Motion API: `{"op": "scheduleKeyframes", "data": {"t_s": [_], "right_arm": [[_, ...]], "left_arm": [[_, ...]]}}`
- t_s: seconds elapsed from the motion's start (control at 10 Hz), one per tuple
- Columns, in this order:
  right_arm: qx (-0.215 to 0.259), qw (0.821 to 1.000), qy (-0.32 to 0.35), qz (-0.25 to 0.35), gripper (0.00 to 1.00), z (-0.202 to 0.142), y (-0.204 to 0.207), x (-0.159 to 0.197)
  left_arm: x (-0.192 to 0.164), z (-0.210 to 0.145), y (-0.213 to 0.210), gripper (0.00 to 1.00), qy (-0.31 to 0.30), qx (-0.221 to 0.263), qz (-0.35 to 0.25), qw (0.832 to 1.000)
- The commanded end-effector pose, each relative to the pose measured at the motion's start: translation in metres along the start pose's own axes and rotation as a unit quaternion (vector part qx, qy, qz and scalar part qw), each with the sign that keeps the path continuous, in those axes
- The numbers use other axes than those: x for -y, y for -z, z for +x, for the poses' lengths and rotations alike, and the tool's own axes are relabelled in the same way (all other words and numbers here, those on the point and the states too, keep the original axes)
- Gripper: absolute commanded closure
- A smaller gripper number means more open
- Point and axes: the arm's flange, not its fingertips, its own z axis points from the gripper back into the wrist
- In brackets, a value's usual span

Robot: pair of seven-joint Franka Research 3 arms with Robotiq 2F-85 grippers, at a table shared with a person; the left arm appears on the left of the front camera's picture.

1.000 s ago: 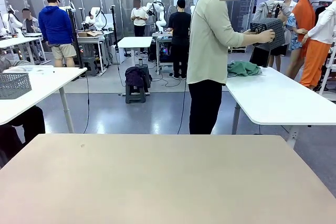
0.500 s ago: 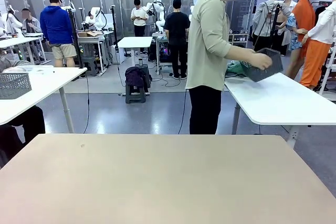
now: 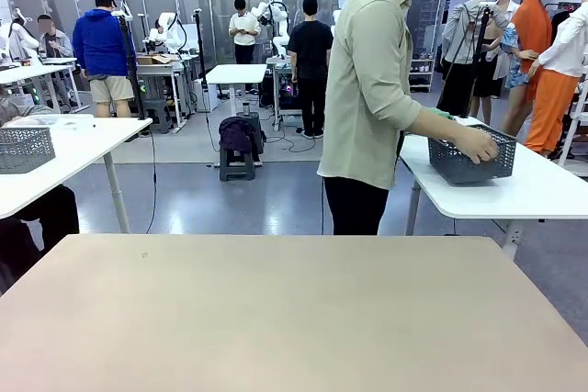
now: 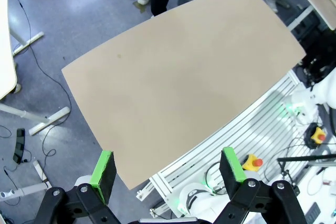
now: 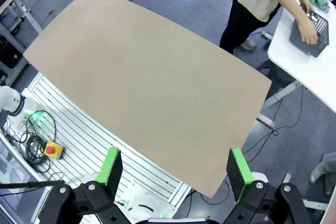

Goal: Fold the towels and place them in the basket.
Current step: When a person lays out a Towel with hook on the table, fold it in half twice.

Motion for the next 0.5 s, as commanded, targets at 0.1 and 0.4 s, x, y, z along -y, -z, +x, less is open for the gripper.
{"op": "scheduleKeyframes", "data": {"t_s": [0.1,0.4], "right_arm": [[0.001,1.000,0.000,0.000,0.00,-0.0008,-0.0010,-0.0001],[0.001,1.000,0.000,0.000,0.00,-0.0008,-0.0010,-0.0001]], "left_arm": [[0.0008,-0.0001,-0.0008,0.00,0.002,0.001,0.000,1.000],[0.0008,-0.0001,-0.0008,0.00,0.002,0.001,0.000,1.000]]}}
